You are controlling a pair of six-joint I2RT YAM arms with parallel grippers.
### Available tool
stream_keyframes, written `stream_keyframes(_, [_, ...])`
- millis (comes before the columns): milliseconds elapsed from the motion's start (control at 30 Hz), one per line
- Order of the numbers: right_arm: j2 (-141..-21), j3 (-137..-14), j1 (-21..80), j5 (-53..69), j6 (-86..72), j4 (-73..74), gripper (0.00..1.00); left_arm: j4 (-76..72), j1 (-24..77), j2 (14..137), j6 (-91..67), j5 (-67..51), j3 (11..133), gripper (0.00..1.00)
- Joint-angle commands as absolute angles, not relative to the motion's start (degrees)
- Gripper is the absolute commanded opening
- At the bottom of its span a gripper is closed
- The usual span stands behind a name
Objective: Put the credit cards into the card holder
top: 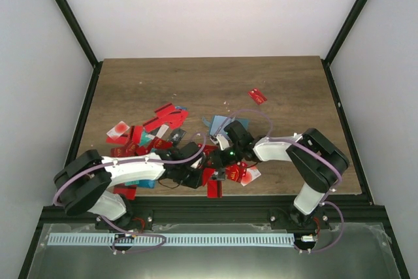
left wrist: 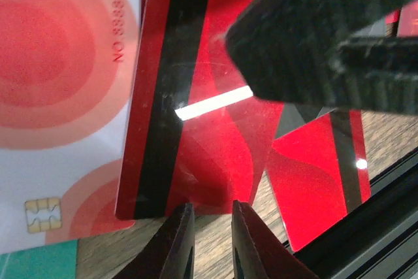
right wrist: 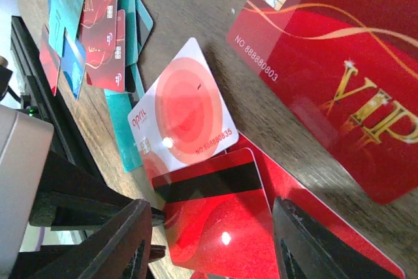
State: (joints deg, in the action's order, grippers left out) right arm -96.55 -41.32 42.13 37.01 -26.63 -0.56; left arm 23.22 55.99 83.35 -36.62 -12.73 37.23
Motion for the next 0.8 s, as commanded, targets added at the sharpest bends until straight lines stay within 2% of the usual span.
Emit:
stream_keyframes(0, [-96.2, -39.4, 42.5, 42.5, -28.7, 1.1, 0.52, 23.4, 56.2, 88.4, -37.5, -6.4, 35.5, 0.18])
stream_keyframes(333, [-92.8, -37.6, 42.4, 56.4, -37.6, -8.4, 0.50, 18.1, 56.2, 89.4, -37.3, -7.7, 34.0, 0.13])
stream_keyframes(600, [-89.6, -32.1, 42.4, 60.7, -42.7, -14.2, 0.50, 13.6, 56.2, 87.0, -36.0, -8.7, 31.1, 0.10])
stream_keyframes(767, [-90.8, -29.8, 42.5, 58.3, -42.8, -15.2, 0.49, 8.6, 56.2, 87.0, -35.2, -9.0, 28.1, 0.08])
